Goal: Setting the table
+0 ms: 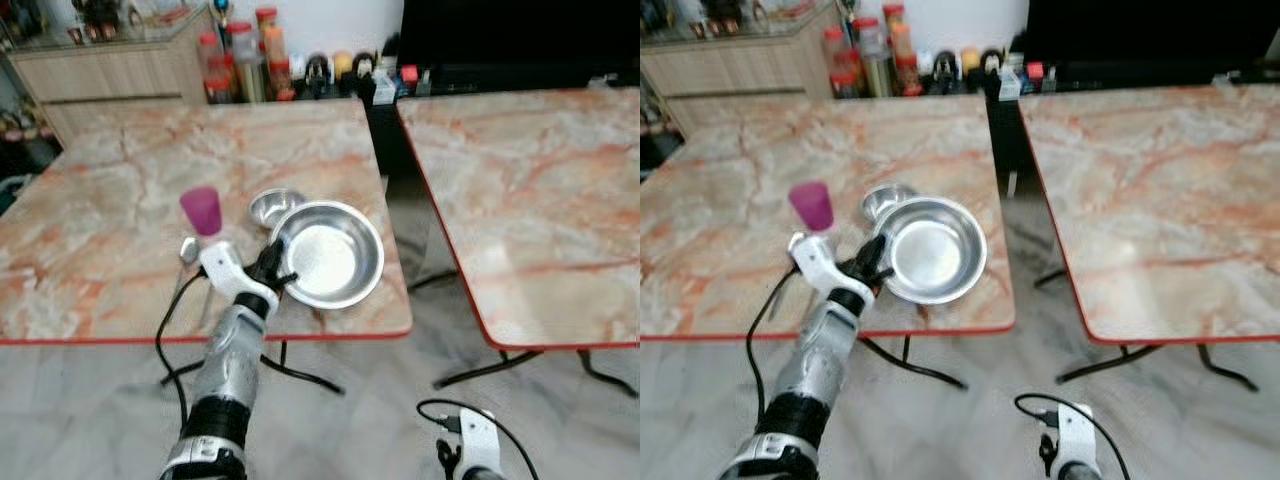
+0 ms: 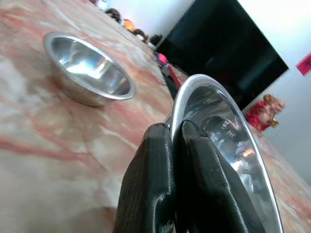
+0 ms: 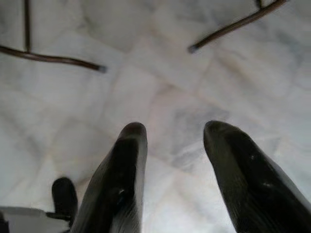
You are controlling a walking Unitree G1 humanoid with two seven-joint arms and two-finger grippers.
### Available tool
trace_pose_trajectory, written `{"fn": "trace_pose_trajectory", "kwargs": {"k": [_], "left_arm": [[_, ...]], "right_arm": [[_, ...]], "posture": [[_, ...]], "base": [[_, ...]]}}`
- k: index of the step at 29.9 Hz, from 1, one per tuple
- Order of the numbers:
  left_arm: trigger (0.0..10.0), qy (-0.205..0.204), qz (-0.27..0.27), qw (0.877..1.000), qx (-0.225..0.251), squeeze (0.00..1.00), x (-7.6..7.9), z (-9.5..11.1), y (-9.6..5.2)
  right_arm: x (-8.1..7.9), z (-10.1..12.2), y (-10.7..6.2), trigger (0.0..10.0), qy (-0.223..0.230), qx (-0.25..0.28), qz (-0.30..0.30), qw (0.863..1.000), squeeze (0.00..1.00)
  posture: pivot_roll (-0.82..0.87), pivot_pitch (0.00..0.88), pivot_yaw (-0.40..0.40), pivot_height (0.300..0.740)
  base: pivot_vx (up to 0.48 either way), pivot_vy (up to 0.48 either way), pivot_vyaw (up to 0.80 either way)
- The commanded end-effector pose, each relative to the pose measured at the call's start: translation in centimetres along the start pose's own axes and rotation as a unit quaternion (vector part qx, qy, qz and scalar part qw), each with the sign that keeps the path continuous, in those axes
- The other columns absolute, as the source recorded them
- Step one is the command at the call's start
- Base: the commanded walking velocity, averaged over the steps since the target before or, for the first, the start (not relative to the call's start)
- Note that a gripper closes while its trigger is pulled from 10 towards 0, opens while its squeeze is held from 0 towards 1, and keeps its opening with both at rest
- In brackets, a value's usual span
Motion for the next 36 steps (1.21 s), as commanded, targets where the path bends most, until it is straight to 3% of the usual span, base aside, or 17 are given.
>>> {"fn": "trace_pose_trajectory", "kwargs": {"k": [1,23,30,36], "left_arm": [[10.0,-0.003,0.0,1.0,0.023,0.0,0.04,1.0,0.12],[10.0,0.006,0.003,1.0,0.027,0.0,-0.39,1.45,0.18],[10.0,0.006,0.004,1.0,0.025,0.0,-0.41,1.2,0.15],[10.0,0.004,0.004,1.0,0.021,0.0,-0.34,0.88,0.07]], "right_arm": [[-0.21,-0.32,-0.04,10.0,0.007,-0.005,0.002,1.0,0.0],[-0.14,-0.29,-0.08,10.0,-0.01,0.001,0.001,1.0,0.0],[-0.31,-0.14,-0.03,10.0,0.009,0.002,0.001,1.0,0.0],[-0.17,-0.23,-0.06,10.0,-0.009,0.0,0.001,1.0,0.0]], "posture": [[0.06,0.0,0.021,0.74],[0.05,0.0,0.03,0.74],[0.05,0.0,0.029,0.74],[0.05,0.0,0.026,0.74]], "base": [[0.0,-0.458,0.0],[0.0,-0.452,0.0],[0.0,-0.442,0.45],[0.0,-0.441,0.0]]}}
Point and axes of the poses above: a point about 5 cm out from each wrist's last joint towards the gripper, its own y axis pointing out of the wrist towards the gripper, its own z axis along the axis of the wrist's last joint, x = y × z, the point moved 2 cm from there along y, pointing out of the wrist towards the gripper, and after that the axes turned 4 degrees about -y, right-handed, at the moved point
